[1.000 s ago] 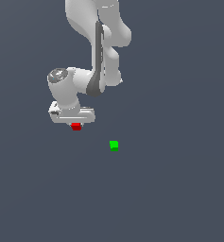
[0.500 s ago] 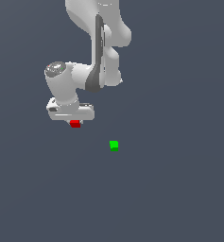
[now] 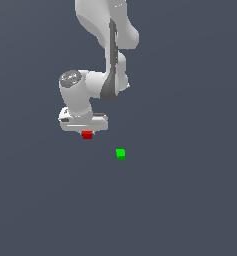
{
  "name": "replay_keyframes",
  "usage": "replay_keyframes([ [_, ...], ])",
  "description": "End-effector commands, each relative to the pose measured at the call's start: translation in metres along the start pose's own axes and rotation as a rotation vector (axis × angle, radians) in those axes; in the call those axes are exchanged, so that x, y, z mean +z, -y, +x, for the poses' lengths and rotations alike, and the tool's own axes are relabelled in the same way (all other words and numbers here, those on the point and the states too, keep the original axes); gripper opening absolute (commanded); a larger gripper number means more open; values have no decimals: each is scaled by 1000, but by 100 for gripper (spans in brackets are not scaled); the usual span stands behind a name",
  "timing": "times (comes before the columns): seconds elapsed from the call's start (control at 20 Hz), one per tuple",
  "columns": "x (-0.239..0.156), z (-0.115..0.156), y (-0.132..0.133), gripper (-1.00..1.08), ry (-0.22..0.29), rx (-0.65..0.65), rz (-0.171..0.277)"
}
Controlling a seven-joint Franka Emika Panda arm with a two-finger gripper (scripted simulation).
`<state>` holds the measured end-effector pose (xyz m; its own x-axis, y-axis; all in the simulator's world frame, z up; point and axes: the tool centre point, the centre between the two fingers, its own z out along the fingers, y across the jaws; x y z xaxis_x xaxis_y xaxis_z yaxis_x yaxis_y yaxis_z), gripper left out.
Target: Stack the red cube on top of the green cube.
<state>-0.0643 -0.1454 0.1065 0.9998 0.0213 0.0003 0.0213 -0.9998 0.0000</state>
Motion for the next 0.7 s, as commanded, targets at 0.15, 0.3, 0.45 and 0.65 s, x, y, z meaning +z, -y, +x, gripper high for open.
replay_keyframes([
  [0.15, 13, 20, 48, -100, -1, -1, 0],
  [0.3, 21, 34, 79, -100, 0, -1, 1],
  [0.45, 29, 46, 106, -100, 0, -1, 1],
  [0.65, 37, 60, 134, -100, 0, -1, 1],
])
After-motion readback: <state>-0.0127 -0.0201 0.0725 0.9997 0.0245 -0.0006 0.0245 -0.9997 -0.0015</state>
